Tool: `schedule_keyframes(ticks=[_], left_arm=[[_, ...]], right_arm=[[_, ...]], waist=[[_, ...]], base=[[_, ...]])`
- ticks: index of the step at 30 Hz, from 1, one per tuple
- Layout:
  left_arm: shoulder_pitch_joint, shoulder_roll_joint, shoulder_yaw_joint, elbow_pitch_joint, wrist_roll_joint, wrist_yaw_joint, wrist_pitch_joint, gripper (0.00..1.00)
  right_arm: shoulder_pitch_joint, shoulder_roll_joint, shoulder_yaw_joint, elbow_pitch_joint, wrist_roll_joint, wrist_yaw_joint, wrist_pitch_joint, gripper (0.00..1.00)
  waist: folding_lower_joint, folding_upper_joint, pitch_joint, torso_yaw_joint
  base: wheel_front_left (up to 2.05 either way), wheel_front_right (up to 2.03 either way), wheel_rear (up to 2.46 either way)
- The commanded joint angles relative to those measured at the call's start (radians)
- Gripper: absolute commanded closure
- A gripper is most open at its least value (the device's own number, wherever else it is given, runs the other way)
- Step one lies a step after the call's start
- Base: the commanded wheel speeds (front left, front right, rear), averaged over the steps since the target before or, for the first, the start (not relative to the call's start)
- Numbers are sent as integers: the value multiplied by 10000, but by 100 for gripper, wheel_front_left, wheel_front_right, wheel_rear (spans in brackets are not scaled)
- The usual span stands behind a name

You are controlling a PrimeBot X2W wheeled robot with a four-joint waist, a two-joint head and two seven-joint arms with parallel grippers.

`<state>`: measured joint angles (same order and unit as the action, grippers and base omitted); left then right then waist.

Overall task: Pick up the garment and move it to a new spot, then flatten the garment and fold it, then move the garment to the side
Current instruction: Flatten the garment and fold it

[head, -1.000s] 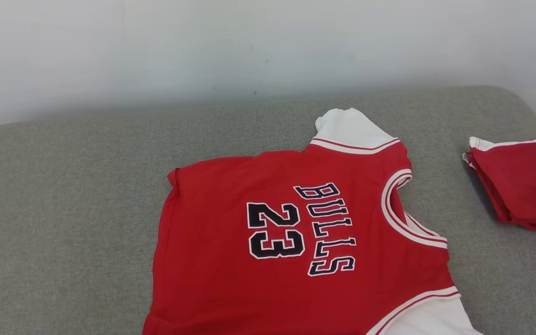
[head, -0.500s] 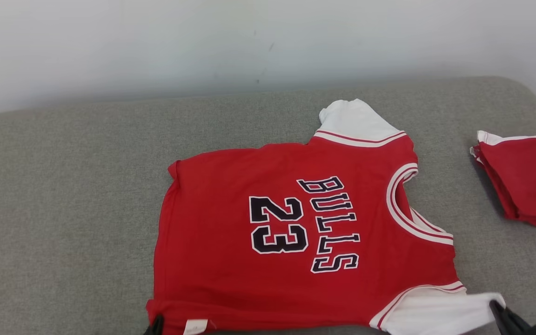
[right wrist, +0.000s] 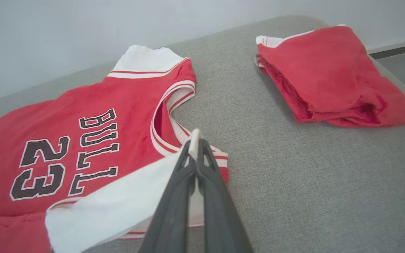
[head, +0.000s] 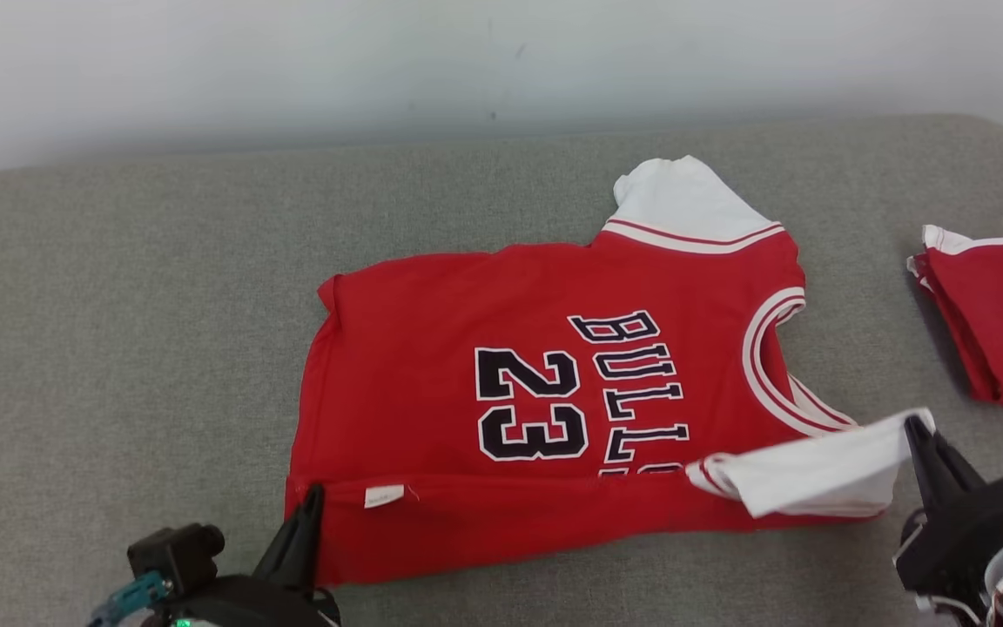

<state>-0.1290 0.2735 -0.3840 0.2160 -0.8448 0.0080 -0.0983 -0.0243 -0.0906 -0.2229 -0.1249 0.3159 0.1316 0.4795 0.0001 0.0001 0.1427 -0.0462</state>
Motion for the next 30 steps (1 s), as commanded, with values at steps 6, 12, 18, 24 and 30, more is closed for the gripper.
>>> schedule_keyframes(ticks=[6,12,18,24,30], left_arm=[[-804,-194,-41,605,272,87,-126,100],[-1404,-291,-133,1146,514,163,-308,100],[-1829,-385,-128,1527,731,213,-651,100],[-2098,-561,-195,1929,822,177,-922,100],[-2252,-688,-313,2218,842,52,-1007,100]], right_arm=[[-1151,46,111,967,-206,-24,-626,100],[-2030,-20,253,1952,-314,-24,-848,100],[-2748,-228,583,2612,-158,-24,-844,100],[-3436,-559,898,3152,-168,-24,-932,100],[-3804,-495,823,3426,-256,-24,-1288,100]], waist=[[-1,-1,434,30],[-1,-1,715,114],[-1,-1,965,242],[-1,-1,1092,421],[-1,-1,1078,539]], base=[[0,0,0],[0,0,0],[0,0,0],[0,0,0],[0,0,0]])
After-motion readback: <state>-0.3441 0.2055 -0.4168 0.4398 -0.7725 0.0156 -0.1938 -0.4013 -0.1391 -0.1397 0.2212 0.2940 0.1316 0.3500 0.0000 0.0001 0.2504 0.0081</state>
